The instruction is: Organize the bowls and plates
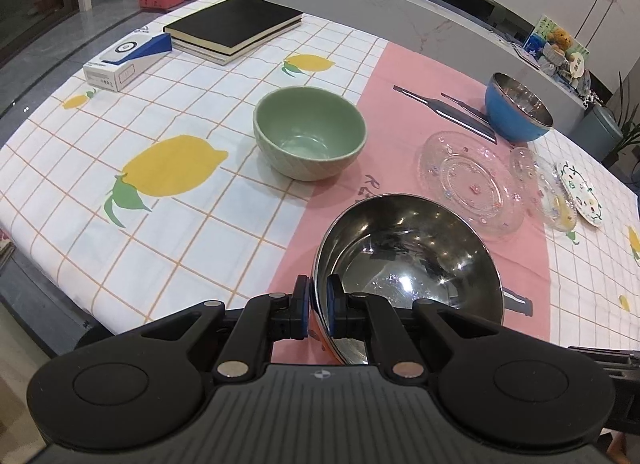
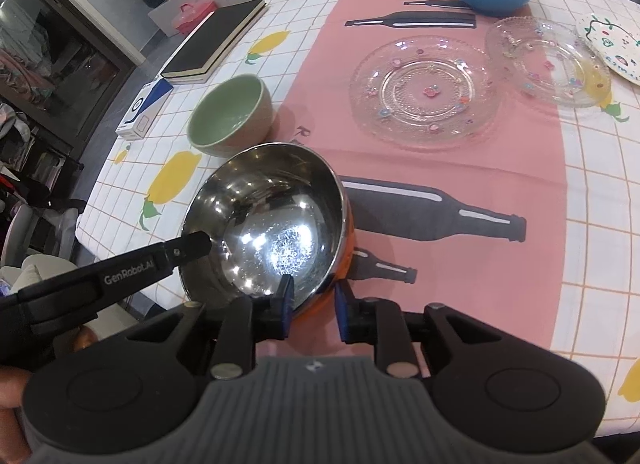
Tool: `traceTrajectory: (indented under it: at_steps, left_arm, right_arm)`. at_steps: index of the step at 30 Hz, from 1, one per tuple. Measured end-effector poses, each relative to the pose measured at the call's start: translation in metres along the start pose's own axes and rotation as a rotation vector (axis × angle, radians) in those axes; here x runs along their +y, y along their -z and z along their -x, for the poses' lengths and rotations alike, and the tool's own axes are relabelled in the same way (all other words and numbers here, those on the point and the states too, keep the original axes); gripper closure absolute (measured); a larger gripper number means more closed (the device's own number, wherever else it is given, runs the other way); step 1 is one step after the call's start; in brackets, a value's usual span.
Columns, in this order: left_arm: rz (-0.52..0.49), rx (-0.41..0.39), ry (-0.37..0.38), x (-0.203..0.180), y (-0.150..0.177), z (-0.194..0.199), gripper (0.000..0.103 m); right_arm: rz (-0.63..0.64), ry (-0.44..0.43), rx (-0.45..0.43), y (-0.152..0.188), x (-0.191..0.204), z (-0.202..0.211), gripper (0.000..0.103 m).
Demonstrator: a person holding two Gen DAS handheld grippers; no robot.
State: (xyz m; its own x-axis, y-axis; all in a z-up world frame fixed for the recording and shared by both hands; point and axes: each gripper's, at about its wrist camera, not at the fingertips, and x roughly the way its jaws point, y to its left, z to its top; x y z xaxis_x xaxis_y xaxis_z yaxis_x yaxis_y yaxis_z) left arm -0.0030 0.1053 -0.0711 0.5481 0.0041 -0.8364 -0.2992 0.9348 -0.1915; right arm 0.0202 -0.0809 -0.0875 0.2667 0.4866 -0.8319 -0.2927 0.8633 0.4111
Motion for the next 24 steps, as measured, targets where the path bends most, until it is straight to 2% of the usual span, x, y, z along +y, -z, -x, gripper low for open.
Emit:
traceTrajectory:
  at_steps: [8, 11, 12, 13, 15, 19, 24]
  left_arm:
    - [0.008, -0.009, -0.018, 0.005, -0.007, -0.005, 0.094]
    - [0.019, -0.013, 0.001, 0.006, -0.007, -0.005, 0.091]
    - [0.025, -0.016, 0.006, 0.007, -0.007, -0.004, 0.087]
    - [0.028, -0.019, 0.012, 0.007, -0.007, -0.003, 0.077]
    - [0.034, -0.031, 0.026, 0.008, -0.008, -0.001, 0.067]
    - [0.022, -0.073, 0.026, 0.006, -0.014, 0.012, 0.061]
    - [-0.021, -0.158, 0.041, -0.008, -0.028, 0.036, 0.059]
  right_arm:
    - [0.014, 0.003, -0.019, -0.009, 0.009, -0.004, 0.083]
    - [0.024, 0.004, -0.024, -0.008, 0.010, -0.003, 0.079]
    - [0.032, 0.008, -0.027, -0.008, 0.011, -0.002, 0.078]
    - [0.040, 0.012, -0.033, -0.008, 0.011, -0.001, 0.075]
    - [0.053, 0.015, -0.054, -0.008, 0.012, 0.004, 0.068]
    - [0.083, 0.040, -0.115, -0.009, 0.012, 0.020, 0.057]
    - [0.093, 0.085, -0.214, -0.014, 0.003, 0.046, 0.040]
